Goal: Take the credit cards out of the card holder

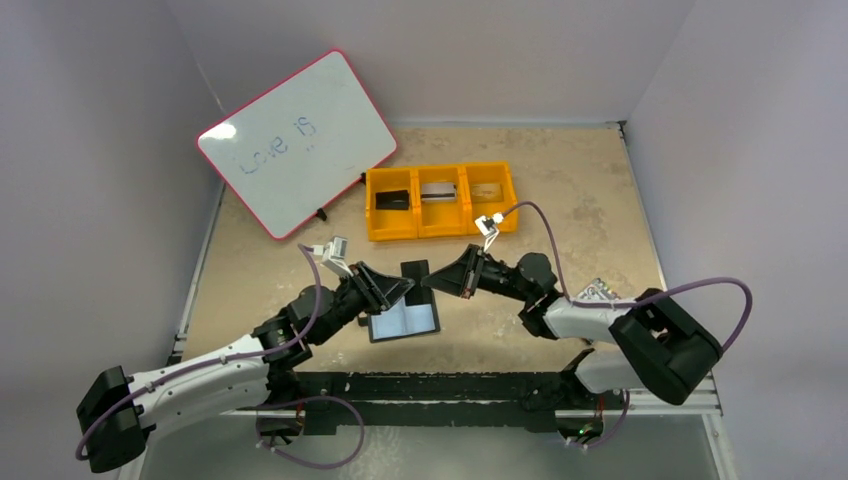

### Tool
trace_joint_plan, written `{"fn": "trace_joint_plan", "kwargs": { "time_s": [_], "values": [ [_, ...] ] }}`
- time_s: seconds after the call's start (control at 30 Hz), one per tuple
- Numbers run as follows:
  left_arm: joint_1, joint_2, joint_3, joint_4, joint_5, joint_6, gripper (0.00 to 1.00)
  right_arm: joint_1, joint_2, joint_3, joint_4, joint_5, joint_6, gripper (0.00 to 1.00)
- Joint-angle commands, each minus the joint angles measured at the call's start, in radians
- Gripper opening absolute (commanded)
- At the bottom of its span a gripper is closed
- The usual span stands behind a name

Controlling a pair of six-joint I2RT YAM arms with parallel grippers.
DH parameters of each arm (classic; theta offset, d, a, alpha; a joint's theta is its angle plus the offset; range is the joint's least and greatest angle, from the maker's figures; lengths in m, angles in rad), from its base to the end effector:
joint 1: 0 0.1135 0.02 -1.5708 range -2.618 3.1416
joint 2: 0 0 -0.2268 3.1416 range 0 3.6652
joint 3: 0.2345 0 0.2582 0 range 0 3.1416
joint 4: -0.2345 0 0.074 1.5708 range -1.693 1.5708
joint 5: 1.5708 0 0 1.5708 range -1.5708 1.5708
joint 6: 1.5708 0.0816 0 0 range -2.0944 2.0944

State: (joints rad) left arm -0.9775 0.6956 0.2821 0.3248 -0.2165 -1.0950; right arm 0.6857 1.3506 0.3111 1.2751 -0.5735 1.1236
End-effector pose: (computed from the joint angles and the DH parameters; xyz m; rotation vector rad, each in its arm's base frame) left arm 0.1560 -0.2000 0.1993 -0.2917 1.8325 -1.3516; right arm 0.1949 0.2167 0.1820 -0.2300 1.6440 1.8339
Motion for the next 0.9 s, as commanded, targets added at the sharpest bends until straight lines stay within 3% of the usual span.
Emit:
{"fn": "trace_joint_plan", "kwargs": {
  "time_s": [0.0,0.13,0.37,0.47,0.63,0.87],
  "values": [
    [0.000,-0.006,0.025,0.007,-0.011,0.043,0.38,-0.005,-0.057,0.066,-0.055,0.001,-0.053,0.00],
    [-0.001,-0.026,0.057,-0.085,-0.058,0.065,0.48,-0.005,-0.122,0.090,-0.218,0.053,-0.123,0.00],
    [-0.001,-0.101,0.106,-0.308,-0.228,0.075,0.53,-0.005,-0.240,0.154,-0.569,0.224,-0.294,0.00],
    [0.000,-0.128,0.121,-0.424,-0.327,0.044,0.60,-0.004,-0.304,0.165,-0.669,0.315,-0.377,0.00],
    [-0.001,-0.134,0.147,-0.585,-0.432,0.013,0.65,-0.005,-0.393,0.207,-0.772,0.472,-0.585,0.00],
    [-0.001,-0.128,0.219,-0.784,-0.519,0.028,0.69,-0.002,-0.394,0.303,-0.787,0.493,-0.888,0.00]
  ]
}}
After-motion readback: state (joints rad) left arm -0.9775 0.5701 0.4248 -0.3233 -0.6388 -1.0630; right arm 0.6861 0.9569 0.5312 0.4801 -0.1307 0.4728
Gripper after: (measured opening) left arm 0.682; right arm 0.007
